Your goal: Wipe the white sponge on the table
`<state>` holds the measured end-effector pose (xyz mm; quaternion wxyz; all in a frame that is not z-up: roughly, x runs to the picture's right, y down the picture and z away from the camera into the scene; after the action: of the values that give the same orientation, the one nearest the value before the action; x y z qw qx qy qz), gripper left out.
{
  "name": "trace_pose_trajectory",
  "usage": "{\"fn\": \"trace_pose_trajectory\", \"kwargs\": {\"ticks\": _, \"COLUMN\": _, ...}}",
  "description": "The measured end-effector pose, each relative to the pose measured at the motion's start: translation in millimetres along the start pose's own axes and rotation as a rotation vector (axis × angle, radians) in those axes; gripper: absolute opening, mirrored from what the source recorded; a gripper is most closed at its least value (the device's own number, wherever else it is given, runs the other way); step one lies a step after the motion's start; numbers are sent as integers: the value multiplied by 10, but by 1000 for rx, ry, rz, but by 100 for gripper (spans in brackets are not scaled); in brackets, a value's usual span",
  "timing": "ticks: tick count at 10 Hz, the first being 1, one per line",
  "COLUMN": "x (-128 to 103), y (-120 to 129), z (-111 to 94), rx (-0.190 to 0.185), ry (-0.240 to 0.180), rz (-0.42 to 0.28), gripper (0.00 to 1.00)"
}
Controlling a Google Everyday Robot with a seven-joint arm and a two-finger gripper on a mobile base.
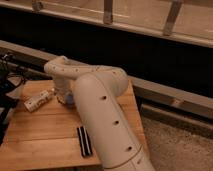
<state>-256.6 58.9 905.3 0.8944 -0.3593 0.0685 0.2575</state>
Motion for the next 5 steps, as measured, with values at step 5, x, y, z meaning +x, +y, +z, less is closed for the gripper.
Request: {"fn": "trace_pose_trajectory", "kwargs": {"ticks": 5, "x": 452, "y": -527, "z": -285, "rx": 99, "ry": -20, "rz": 160, "gripper": 2}}
